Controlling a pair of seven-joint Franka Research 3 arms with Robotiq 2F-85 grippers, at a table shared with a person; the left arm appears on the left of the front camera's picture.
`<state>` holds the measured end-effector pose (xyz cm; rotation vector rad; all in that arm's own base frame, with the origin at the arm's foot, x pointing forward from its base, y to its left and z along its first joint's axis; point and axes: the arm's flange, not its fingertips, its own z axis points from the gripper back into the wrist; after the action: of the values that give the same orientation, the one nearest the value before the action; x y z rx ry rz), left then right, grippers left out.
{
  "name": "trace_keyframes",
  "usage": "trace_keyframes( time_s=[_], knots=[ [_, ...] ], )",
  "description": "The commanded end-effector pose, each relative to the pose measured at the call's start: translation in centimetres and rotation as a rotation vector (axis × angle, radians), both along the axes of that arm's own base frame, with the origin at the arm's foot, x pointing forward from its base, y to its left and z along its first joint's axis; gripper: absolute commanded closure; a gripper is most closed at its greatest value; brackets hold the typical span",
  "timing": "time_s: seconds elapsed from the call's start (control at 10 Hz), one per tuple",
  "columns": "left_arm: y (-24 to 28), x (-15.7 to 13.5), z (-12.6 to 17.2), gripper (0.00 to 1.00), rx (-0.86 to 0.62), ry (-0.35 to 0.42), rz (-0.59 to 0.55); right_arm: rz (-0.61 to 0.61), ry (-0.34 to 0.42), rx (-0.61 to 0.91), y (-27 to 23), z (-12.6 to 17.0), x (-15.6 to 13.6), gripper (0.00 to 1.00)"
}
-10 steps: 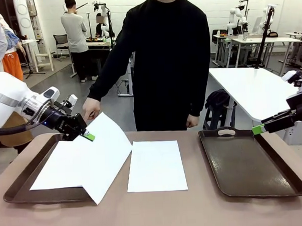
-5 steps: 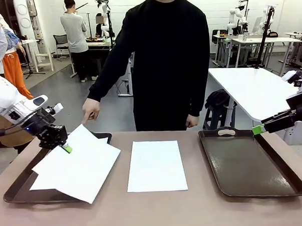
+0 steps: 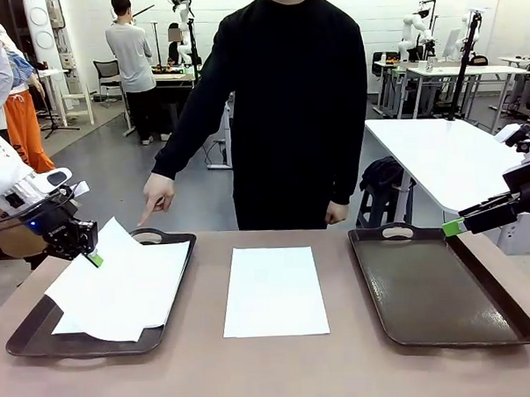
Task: Sort the A4 documents.
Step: Place the A4 Paper in the designated Handle tray.
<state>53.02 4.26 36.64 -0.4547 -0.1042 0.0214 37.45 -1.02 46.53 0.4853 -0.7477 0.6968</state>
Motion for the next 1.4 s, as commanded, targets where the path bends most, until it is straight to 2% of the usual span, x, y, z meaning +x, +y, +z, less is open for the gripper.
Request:
trace_keyframes(
  time_s=[0.0, 0.1, 0.3, 0.4, 0.5, 0.6, 1.1, 1.2, 1.3],
  knots=[
    [-0.8, 0.8, -0.9, 0.99, 0.007, -0.054, 0.078, 0.014, -0.015, 0.024, 0.0, -0.3, 0.5, 0.0],
    [-0.8, 0.6, -1.1, 0.99, 0.002, -0.066, 0.092, 0.014, -0.015, 0.024, 0.0, -0.3, 0.5, 0.0],
    [-0.8, 0.7, -1.4, 0.99, -0.006, -0.03, 0.085, 0.014, -0.015, 0.024, 0.0, -0.3, 0.5, 0.0],
    [-0.9, 0.8, -1.3, 0.92, -0.011, -0.023, 0.073, 0.014, -0.015, 0.024, 0.0, -0.3, 0.5, 0.0],
    [-0.9, 0.9, -1.3, 0.81, 0.002, -0.016, 0.046, 0.014, -0.015, 0.024, 0.0, -0.3, 0.5, 0.0],
    [-0.9, 1.1, -1.1, 0.73, 0.007, -0.016, 0.038, 0.014, -0.015, 0.024, 0.0, -0.3, 0.5, 0.0],
    [-0.5, 1.3, -0.7, 0.24, 0.073, 0.005, 0.033, 0.014, -0.015, 0.024, 0.0, -0.3, 0.5, 0.0],
    [-0.4, 1.3, -0.5, 0.17, 0.081, 0.002, 0.036, 0.014, -0.015, 0.024, 0.0, -0.3, 0.5, 0.0],
    [-0.4, 1.4, -0.4, 0.05, 0.086, 0.002, 0.036, 0.014, -0.015, 0.024, 0.0, -0.3, 0.5, 0.0]
  ],
)
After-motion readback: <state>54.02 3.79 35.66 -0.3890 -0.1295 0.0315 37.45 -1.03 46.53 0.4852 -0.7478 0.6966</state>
